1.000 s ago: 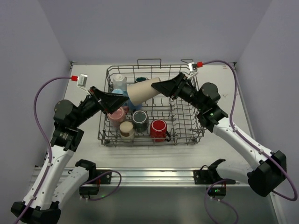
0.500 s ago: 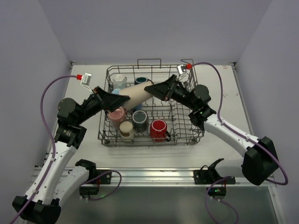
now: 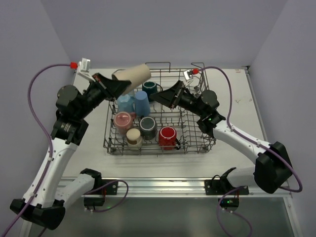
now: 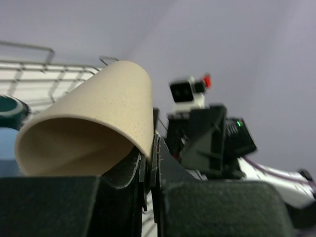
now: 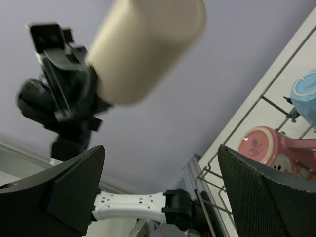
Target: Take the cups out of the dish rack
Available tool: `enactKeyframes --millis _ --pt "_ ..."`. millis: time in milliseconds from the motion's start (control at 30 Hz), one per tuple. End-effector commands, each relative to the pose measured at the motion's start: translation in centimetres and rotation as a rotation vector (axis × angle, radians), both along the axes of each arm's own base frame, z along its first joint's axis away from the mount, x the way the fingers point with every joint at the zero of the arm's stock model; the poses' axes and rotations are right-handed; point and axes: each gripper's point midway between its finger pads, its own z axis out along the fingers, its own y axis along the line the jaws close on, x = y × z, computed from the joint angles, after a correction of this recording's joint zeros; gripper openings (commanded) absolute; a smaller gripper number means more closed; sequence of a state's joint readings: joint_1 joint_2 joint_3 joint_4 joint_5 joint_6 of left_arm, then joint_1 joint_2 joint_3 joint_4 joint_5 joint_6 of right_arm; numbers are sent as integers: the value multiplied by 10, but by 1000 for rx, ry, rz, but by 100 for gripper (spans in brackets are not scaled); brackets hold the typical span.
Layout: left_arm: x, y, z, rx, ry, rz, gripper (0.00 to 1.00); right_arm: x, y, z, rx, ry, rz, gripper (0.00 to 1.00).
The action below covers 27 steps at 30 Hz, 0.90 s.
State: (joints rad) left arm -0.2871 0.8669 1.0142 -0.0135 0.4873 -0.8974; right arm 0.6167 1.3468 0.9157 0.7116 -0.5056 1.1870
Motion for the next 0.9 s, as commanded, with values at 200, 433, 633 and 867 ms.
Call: enactKeyframes --millis 200,433,633,867 --pt "140 114 16 621 164 718 0 -17 -38 -34 -327 -137 -149 99" --pt "179 192 -56 831 456 841 0 -29 -65 -57 -502 -216 -194 99" --pt "188 231 -118 967 634 882 0 -35 -66 -71 -561 -235 -165 99" --pt "211 240 -191 1070 779 819 0 -35 -61 -87 -583 -218 -147 99"
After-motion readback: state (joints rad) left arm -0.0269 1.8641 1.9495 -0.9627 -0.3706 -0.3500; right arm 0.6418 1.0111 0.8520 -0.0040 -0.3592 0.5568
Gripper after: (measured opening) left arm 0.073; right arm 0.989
